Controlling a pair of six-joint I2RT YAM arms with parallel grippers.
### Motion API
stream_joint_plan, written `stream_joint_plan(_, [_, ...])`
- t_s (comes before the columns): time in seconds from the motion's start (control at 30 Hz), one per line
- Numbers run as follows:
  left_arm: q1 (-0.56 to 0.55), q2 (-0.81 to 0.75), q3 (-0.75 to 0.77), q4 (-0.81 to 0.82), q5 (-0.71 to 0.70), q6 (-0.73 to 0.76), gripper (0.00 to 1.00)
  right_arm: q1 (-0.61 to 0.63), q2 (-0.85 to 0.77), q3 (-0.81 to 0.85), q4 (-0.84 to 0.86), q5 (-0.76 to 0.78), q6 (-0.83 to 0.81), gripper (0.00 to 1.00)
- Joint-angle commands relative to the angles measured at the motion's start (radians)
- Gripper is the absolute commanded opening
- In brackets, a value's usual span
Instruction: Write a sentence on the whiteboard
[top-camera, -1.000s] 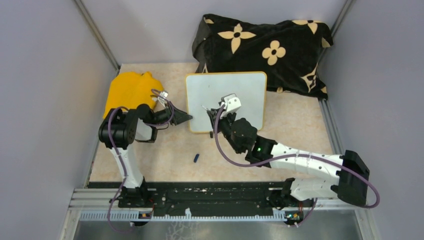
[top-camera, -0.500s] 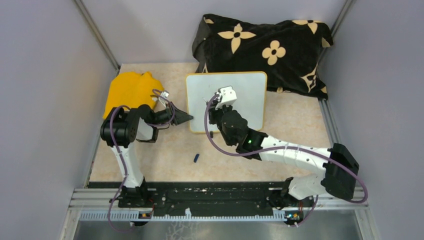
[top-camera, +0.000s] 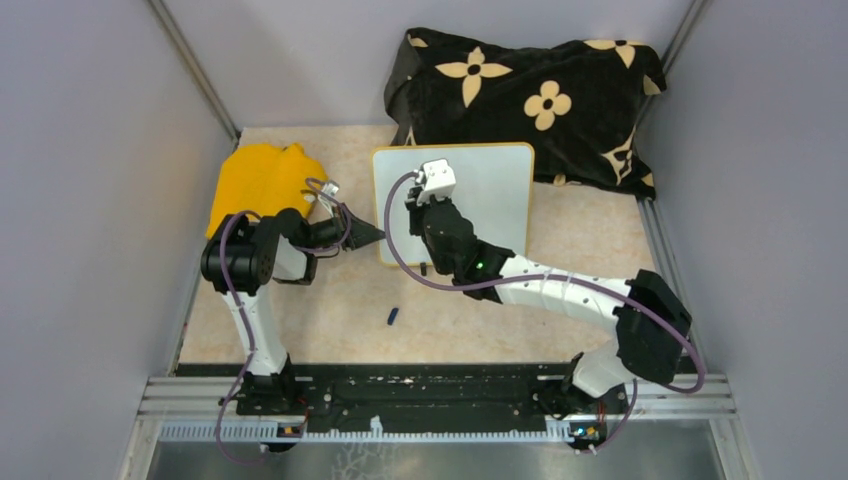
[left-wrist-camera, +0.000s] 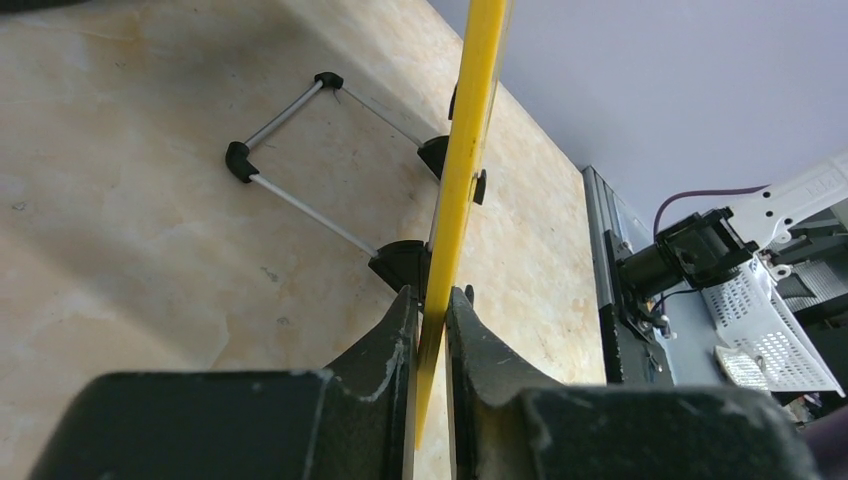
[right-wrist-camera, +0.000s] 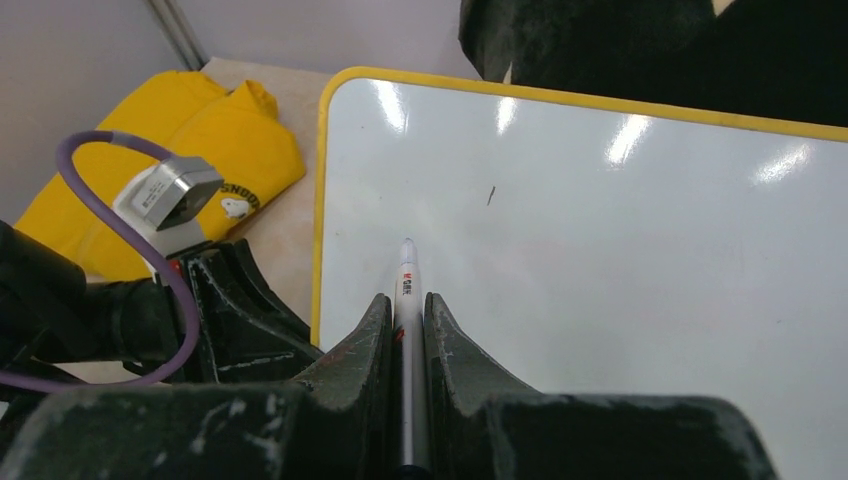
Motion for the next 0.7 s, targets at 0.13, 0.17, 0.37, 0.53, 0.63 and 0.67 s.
stream_joint_plan(0.13, [-0.009, 0.013, 0.009, 0.017, 0.016, 0.039, 0.14, -0.029, 0.050, 0.076, 0.073, -0.010, -0.050, 0.00])
stream_joint_plan(0.17, [-0.009, 0.012, 0.010, 0.017, 0.015, 0.039, 0.14, -0.032, 0.056, 0.077, 0.078, -0.012, -0.050, 0.00])
stream_joint_plan(0.37, [-0.009, 0.014, 0.009, 0.008, 0.010, 0.045, 0.12, -0.041, 0.076, 0.081, 0.103, -0.022, -0.050, 0.00])
stream_joint_plan(0.53, [-0.007, 0.015, 0.009, -0.002, 0.005, 0.051, 0.12, -0.050, 0.082, 0.090, 0.113, -0.022, -0.049, 0.00])
stream_joint_plan(0.63, [-0.006, 0.016, 0.010, -0.001, 0.004, 0.051, 0.11, -0.056, 0.089, 0.096, 0.115, -0.023, -0.049, 0.00])
stream_joint_plan(0.67, [-0.005, 0.016, 0.011, -0.001, 0.005, 0.050, 0.10, -0.059, 0.093, 0.098, 0.116, -0.023, -0.048, 0.00])
